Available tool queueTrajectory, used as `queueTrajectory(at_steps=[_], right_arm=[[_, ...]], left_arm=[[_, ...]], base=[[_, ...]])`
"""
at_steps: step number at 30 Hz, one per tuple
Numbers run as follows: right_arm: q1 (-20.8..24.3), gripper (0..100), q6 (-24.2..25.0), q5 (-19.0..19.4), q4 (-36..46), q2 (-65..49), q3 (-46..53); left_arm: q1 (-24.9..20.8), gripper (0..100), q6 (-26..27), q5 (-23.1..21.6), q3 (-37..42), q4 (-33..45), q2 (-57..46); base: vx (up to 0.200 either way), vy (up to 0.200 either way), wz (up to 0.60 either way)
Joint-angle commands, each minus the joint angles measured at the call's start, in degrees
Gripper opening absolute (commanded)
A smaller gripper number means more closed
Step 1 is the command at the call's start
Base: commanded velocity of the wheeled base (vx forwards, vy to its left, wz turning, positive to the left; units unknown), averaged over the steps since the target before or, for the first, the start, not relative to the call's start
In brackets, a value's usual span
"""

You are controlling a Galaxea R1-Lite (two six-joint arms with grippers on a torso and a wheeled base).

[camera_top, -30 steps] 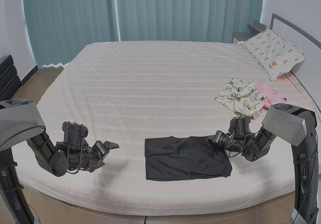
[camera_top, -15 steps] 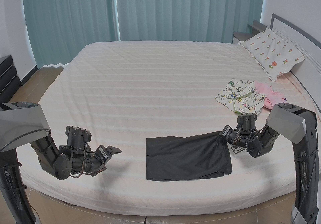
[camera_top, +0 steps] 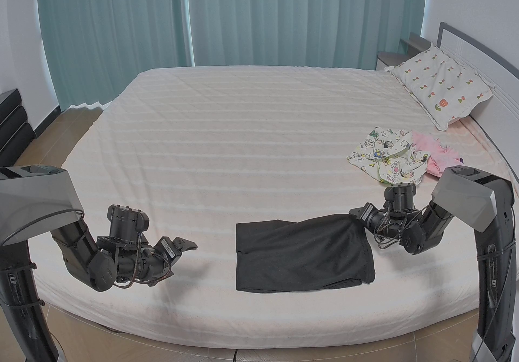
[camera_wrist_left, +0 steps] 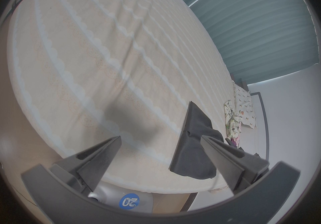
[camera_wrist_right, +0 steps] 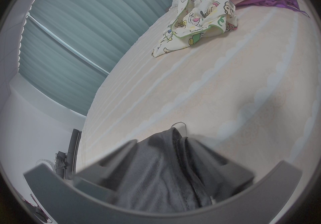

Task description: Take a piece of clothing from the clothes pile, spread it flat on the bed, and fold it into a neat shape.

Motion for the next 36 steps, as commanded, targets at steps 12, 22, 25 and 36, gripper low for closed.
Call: queueTrajectory(at_steps=[12, 22, 25, 36], right_arm=[[0.53, 100, -7.18, 6.11, -2.11, -15.2, 29.18], [0.44, 100, -11.48, 11.64, -14.94, -10.63, 36.65], [0.53, 100, -11.75, 11.64, -14.86, -10.36, 36.74], [-0.79, 0, -13.59, 11.56, -12.83, -11.33, 39.12]], left_arm=[[0.0, 100, -0.03, 0.16, -0.01, -0.01, 0.18], [-0.09, 100, -0.03, 0.25, -0.1, -0.01, 0.27], [-0.09, 100, -0.03, 0.25, -0.1, -0.01, 0.27], [-0.09, 100, -0.03, 0.25, -0.1, -0.01, 0.27]], base=[[0.0, 0.0, 0.0], [0.0, 0.0, 0.0], [0.0, 0.0, 0.0], [0.0, 0.0, 0.0]])
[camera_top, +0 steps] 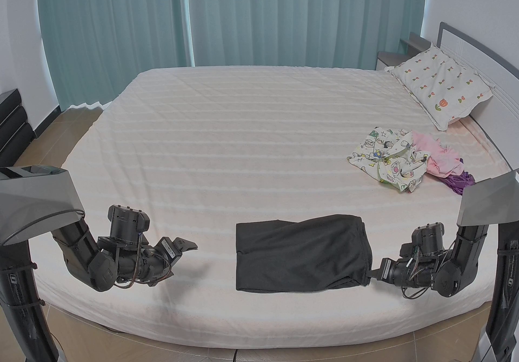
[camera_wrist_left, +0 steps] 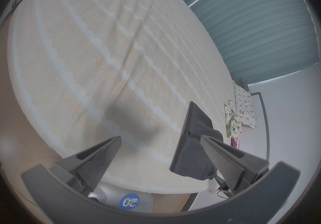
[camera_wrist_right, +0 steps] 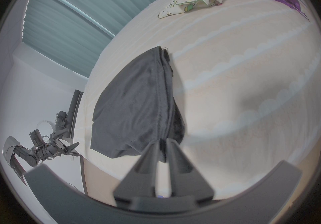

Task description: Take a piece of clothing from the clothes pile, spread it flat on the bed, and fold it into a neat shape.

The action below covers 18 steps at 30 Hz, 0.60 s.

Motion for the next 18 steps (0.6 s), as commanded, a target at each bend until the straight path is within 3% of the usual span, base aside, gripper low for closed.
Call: queueTrajectory(at_steps=[1, 5, 17, 18], right_arm=[[-0.92, 0, -1.6, -0.04, 0.62, -0.22, 1.37], [-2.59, 0, -5.38, -0.04, 0.44, -0.22, 2.95], [-4.53, 0, -9.07, -0.13, -0.09, 0.57, 3.74], [-4.53, 100, -9.07, -0.13, -0.09, 0.66, 3.74]], left_arm=[[0.0, 100, -0.03, -0.02, -0.01, -0.03, 0.05], [0.0, 100, -0.03, -0.02, -0.01, -0.03, 0.05], [0.0, 100, -0.03, -0.02, -0.01, -0.03, 0.05], [0.0, 100, -0.03, -0.02, -0.01, -0.03, 0.05]], base=[[0.0, 0.0, 0.0], [0.0, 0.0, 0.0], [0.0, 0.0, 0.0], [0.0, 0.0, 0.0]])
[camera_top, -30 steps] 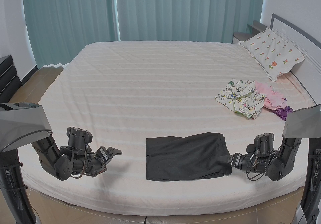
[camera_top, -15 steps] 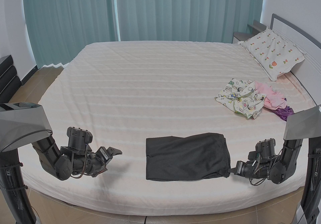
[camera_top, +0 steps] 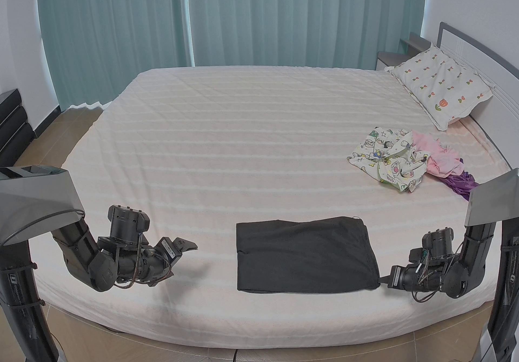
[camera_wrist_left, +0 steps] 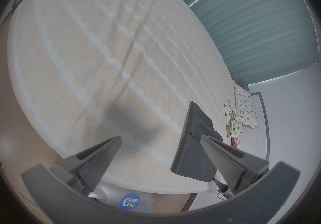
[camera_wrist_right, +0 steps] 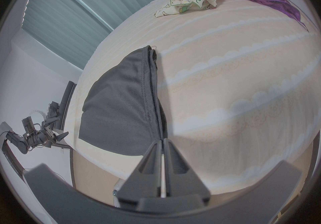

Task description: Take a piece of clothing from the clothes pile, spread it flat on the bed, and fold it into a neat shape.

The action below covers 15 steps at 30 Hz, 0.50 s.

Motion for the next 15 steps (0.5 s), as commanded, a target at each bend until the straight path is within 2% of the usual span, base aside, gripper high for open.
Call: queueTrajectory(at_steps=[1, 8, 14, 15], right_arm=[[-0.02, 100, 0.01, 0.01, -0.02, 0.57, -0.04], [-0.46, 100, 0.72, 0.1, -0.82, -0.4, 0.31], [-1.69, 100, 5.81, 0.1, -5.3, -1.1, 0.4], [-1.69, 100, 5.81, 0.1, -5.3, -1.1, 0.4]], left_arm=[[0.0, 100, -0.03, 0.01, 0.03, -0.03, 0.05], [-0.27, 100, -0.03, 0.1, 0.03, -0.03, 0.05], [-0.44, 100, -0.03, 2.03, 0.11, -0.03, 0.05], [-0.44, 100, -0.03, 2.03, 0.11, -0.03, 0.05]], base=[[0.0, 0.0, 0.0], [0.0, 0.0, 0.0], [0.0, 0.0, 0.0], [0.2, 0.0, 0.0]])
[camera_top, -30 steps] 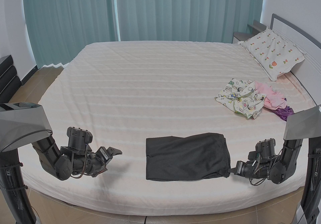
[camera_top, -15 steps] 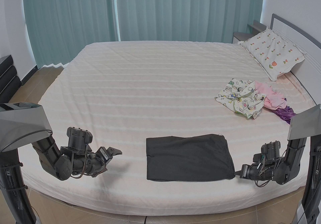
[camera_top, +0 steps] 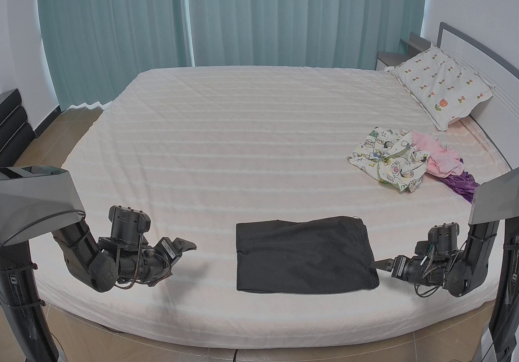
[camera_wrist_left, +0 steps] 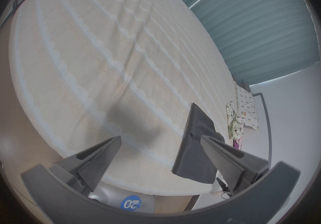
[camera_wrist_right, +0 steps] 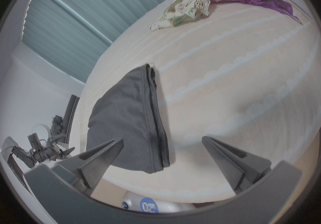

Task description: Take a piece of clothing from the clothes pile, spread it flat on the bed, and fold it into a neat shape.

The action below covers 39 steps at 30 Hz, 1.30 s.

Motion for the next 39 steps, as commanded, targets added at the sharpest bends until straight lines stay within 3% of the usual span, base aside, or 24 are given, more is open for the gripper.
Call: queueTrajectory(at_steps=[1, 14, 18, 24, 32, 33, 39], right_arm=[[-0.25, 100, 2.21, -0.08, -2.04, 0.11, -0.2], [-0.17, 100, 3.0, 0.1, -2.74, 1.34, -0.91], [0.54, 100, 4.23, 0.01, -3.1, 2.31, -3.37], [3.35, 100, 10.73, -1.57, -3.45, 4.15, -10.84], [5.11, 100, 10.64, -5.09, -3.27, 9.16, -16.29], [5.11, 0, 10.64, -5.09, -3.1, 9.16, -16.46], [5.46, 0, 10.82, -5.09, -3.01, 9.42, -16.99]], left_arm=[[-0.11, 100, -0.04, 0.42, -0.03, -0.03, 0.05], [-0.29, 100, 0.05, 0.51, 0.05, -0.12, 0.4], [-0.55, 100, 0.05, 0.6, 0.05, -0.12, 0.31], [-1.26, 100, -0.04, 0.6, 0.67, -2.05, 0.49], [-1.52, 100, -0.04, 1.39, 2.34, -7.24, 1.89], [-1.52, 100, -0.04, 1.57, 2.34, -7.33, 1.89], [-1.61, 100, -0.04, 1.74, 2.34, -7.5, 2.07]], base=[[0.2, 0.0, 0.0], [0.2, 0.0, 0.0], [0.0, 0.0, 0.0], [0.0, 0.0, 0.0], [0.0, 0.0, 0.0], [0.0, 0.0, 0.0], [0.0, 0.0, 0.0]])
